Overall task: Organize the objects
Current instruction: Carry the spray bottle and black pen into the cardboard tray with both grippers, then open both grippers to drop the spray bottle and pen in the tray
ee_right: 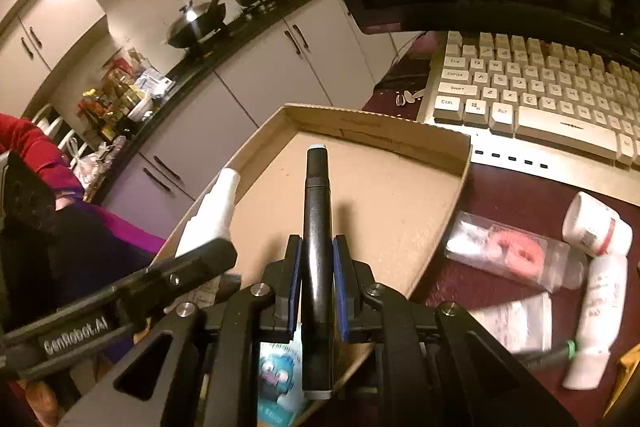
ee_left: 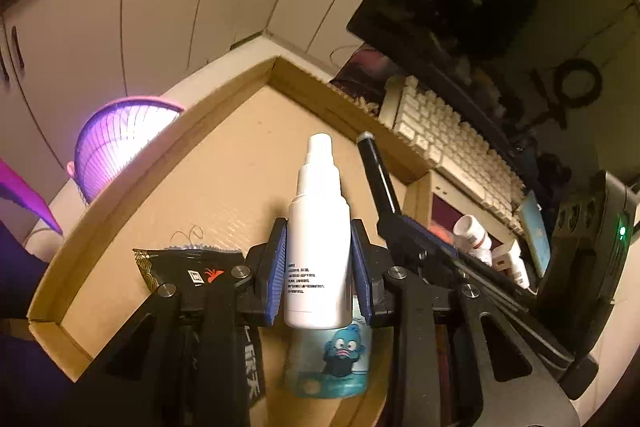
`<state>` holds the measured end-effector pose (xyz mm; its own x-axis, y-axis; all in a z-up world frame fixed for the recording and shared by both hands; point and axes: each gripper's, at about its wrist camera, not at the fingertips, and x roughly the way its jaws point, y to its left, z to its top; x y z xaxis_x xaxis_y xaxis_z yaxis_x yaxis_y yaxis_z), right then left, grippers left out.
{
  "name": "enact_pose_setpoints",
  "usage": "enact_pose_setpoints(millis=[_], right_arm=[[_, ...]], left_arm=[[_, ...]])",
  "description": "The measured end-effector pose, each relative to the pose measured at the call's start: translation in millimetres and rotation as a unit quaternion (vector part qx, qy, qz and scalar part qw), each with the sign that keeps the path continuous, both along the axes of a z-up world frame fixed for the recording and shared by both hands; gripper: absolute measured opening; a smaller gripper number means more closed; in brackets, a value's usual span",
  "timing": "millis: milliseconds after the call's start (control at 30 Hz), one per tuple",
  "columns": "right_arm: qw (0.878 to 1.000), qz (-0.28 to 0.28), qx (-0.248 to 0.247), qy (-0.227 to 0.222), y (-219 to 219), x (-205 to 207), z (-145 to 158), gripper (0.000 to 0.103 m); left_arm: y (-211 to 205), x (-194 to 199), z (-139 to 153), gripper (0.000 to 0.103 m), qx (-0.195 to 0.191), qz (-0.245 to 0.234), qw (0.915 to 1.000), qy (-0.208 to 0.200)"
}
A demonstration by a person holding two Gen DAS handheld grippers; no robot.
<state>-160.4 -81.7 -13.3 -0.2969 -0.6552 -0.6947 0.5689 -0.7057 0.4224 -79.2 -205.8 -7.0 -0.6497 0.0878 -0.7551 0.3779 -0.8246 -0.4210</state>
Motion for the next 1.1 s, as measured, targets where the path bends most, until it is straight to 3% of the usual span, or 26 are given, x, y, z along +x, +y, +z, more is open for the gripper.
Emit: enact_pose_setpoints(millis=[600, 800, 933, 1000, 1067, 1100], right_arm=[[0.998, 0.003, 0.048, 0.027, -16, -4, -21, 0.014], [0.999, -0.005, 0.044, 0.021, -13, -5, -22, 0.014], [1.000, 0.003, 0.018, -0.012, -4, -7, -21, 0.015], [1.000, -0.004, 0.012, -0.015, 6, -5, -14, 0.025], [1.000, -0.010, -0.004, -0.005, 19, 2, -4, 0.046], [1.000, -0.015, -0.011, 0.005, 30, 9, 4, 0.049]], left_arm=[[0, -4, -23, 0.029, -0.006, 0.004, 0.9995, -0.031], [5, -2, -23, 0.029, -0.016, 0.003, 0.9990, -0.042], [10, 4, -19, 0.048, -0.021, -0.001, 0.9992, -0.035], [13, 9, -14, 0.049, -0.025, 0.004, 0.9993, -0.026], [17, 20, -5, 0.049, -0.023, 0.009, 0.9997, -0.007], [20, 25, 0, 0.049, -0.025, 0.009, 0.9997, 0.003]])
